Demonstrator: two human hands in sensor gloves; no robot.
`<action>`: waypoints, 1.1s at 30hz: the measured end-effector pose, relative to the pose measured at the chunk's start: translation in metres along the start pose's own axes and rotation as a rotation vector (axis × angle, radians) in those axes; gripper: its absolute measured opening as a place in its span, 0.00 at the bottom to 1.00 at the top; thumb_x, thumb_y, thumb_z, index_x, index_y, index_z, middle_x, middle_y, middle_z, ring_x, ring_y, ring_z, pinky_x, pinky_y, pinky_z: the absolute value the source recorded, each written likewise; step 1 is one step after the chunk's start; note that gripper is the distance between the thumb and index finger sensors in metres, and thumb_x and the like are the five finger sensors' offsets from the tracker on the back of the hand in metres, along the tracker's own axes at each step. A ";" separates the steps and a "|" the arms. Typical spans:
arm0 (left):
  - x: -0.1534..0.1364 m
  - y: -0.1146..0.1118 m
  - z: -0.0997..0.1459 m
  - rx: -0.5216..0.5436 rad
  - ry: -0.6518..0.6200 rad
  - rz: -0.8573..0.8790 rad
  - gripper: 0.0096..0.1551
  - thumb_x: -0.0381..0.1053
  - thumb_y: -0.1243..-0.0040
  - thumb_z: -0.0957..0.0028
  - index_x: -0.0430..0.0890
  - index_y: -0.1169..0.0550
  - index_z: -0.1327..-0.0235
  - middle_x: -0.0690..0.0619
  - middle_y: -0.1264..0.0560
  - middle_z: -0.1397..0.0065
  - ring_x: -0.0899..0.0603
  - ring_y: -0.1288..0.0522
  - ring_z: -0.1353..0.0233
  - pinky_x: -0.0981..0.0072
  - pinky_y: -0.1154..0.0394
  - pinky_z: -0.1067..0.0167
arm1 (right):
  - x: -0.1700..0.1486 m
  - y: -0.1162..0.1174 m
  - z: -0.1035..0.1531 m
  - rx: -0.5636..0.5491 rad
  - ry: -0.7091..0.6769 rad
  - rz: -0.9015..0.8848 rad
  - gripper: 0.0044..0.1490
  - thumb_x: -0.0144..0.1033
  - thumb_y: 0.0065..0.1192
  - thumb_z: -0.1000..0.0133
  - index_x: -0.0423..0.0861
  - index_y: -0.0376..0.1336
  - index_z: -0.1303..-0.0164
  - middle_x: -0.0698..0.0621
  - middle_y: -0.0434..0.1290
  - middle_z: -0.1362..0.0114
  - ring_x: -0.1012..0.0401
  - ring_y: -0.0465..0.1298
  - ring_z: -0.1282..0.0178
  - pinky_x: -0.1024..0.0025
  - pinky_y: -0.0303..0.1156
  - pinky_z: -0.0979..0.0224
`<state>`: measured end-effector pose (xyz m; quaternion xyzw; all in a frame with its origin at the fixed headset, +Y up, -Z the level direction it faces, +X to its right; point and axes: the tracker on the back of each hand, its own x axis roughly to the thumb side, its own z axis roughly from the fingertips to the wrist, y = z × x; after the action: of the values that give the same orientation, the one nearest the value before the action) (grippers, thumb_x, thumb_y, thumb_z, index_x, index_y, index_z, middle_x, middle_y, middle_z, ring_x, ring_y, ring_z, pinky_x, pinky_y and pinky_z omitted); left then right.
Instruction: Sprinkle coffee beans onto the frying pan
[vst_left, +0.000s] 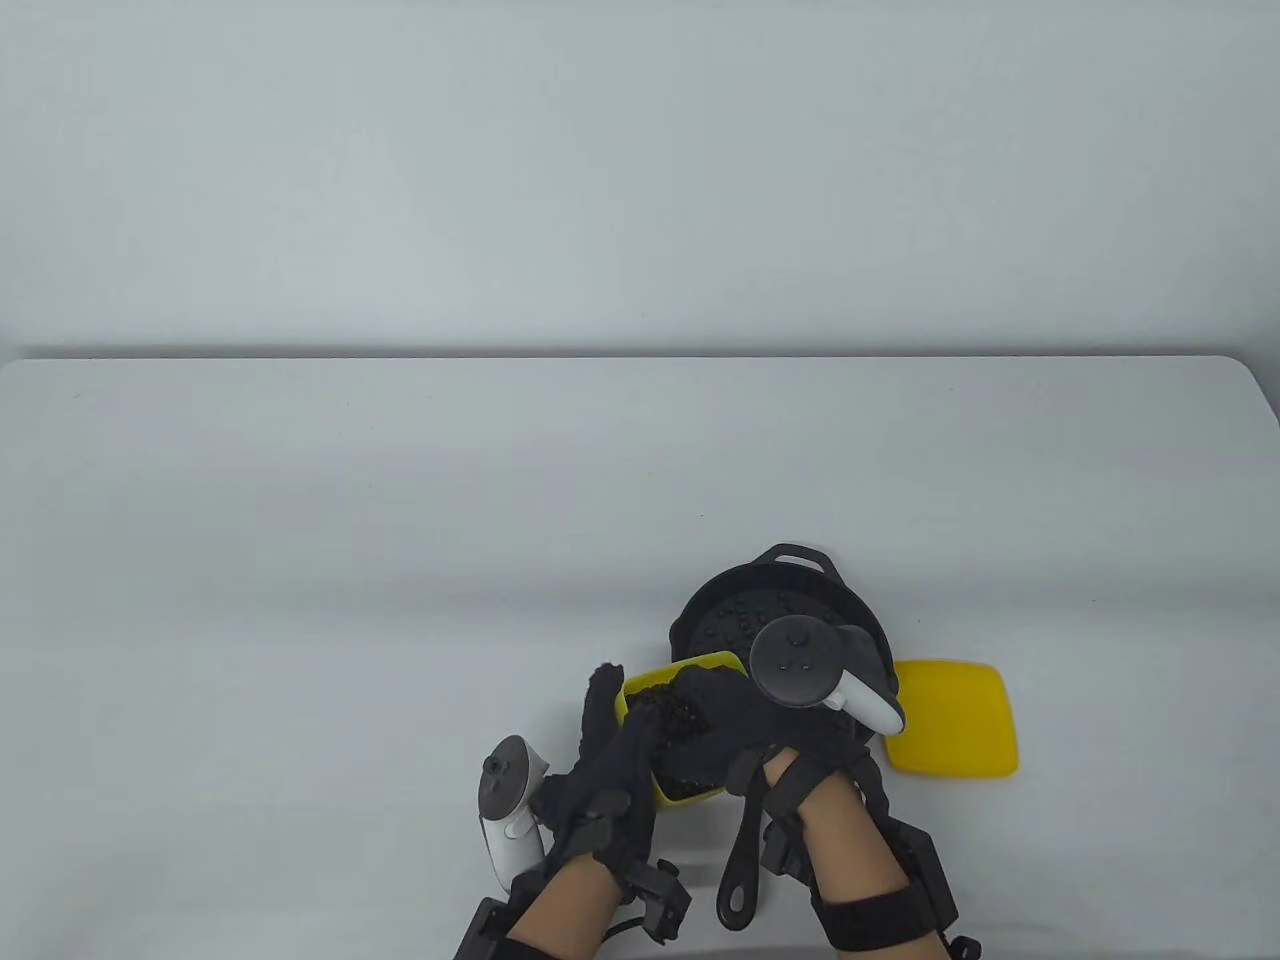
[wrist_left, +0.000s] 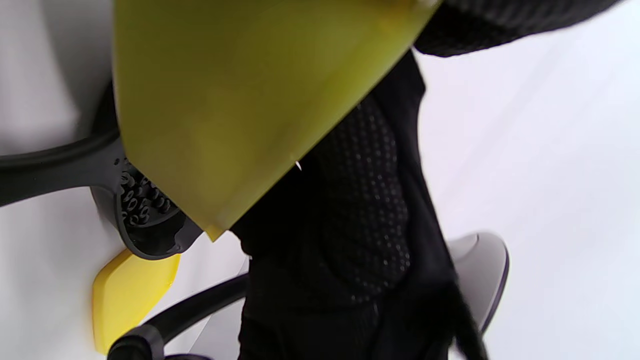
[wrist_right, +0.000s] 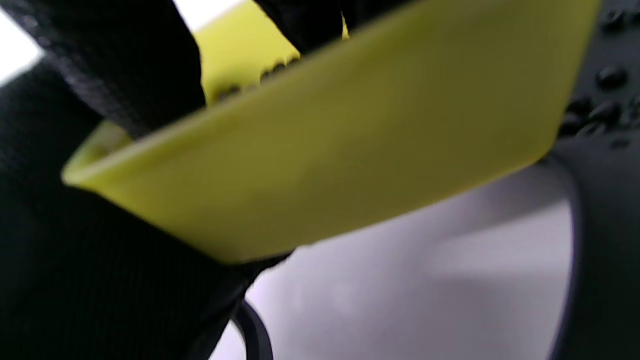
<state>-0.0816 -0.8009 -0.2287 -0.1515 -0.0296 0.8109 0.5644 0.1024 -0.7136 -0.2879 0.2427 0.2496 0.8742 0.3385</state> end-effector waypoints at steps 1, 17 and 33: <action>0.001 -0.002 0.000 -0.001 -0.002 0.010 0.47 0.68 0.47 0.40 0.60 0.61 0.24 0.35 0.50 0.26 0.27 0.35 0.30 0.44 0.27 0.34 | 0.002 0.004 -0.003 0.020 -0.005 0.011 0.58 0.54 0.79 0.47 0.35 0.52 0.20 0.24 0.47 0.25 0.32 0.69 0.43 0.69 0.79 0.51; -0.007 0.006 0.001 0.020 0.092 0.083 0.47 0.70 0.49 0.41 0.61 0.62 0.25 0.36 0.50 0.26 0.28 0.35 0.29 0.45 0.28 0.33 | 0.001 0.016 -0.013 -0.201 -0.002 -0.121 0.20 0.22 0.66 0.44 0.45 0.69 0.41 0.38 0.68 0.35 0.44 0.79 0.55 0.79 0.85 0.65; -0.012 0.012 0.000 0.063 0.108 0.149 0.48 0.71 0.50 0.41 0.61 0.63 0.25 0.37 0.51 0.25 0.29 0.34 0.28 0.48 0.27 0.32 | -0.052 -0.031 0.021 -0.508 0.010 -0.462 0.20 0.22 0.66 0.44 0.44 0.69 0.41 0.37 0.68 0.35 0.44 0.80 0.56 0.81 0.85 0.66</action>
<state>-0.0885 -0.8161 -0.2291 -0.1788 0.0378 0.8419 0.5078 0.1629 -0.7248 -0.3038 0.0833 0.0739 0.8098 0.5761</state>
